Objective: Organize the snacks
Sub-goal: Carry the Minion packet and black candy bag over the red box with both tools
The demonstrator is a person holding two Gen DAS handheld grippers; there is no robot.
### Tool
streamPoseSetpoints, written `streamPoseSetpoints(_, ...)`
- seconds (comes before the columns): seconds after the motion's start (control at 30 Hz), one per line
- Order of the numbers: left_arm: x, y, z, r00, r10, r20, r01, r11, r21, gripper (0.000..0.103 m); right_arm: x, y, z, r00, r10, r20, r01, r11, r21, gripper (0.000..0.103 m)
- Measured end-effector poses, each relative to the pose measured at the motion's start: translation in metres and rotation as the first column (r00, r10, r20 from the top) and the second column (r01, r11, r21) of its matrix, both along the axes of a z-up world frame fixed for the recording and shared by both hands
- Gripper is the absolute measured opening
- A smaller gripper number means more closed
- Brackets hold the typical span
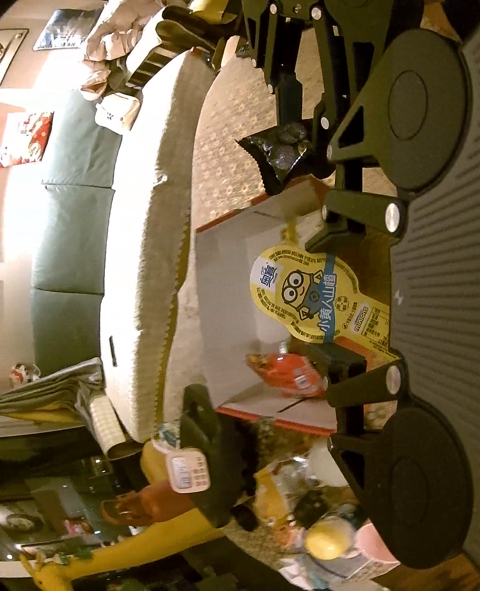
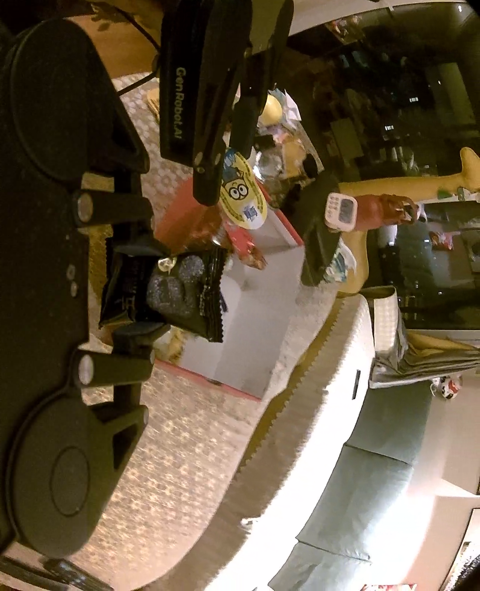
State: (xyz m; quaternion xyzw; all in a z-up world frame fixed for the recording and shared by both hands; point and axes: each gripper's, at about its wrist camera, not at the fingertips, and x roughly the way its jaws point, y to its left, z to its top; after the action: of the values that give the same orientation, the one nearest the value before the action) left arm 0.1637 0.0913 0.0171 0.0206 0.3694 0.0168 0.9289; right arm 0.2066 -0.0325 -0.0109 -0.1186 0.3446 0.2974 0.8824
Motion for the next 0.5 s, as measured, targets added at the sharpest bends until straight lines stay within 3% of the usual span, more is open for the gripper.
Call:
streamPoseSetpoints(0.2, 0.031, 0.005, 0.002, 1.000, 0.013, 0.002, -0.013, 0.999, 0.029, 0.052, 0.033, 0.009, 0.003, 1.000, -0.030, 0.008, 0.030, 1.000, -0.001, 0.034)
streamPoseSetpoints(0.5, 0.081, 0.024, -0.019, 0.998, 0.040, -0.047, -0.038, 0.998, 0.059, 0.052, 0.078, 0.024, -0.016, 0.999, -0.040, -0.026, 0.040, 0.999, -0.023, 0.034)
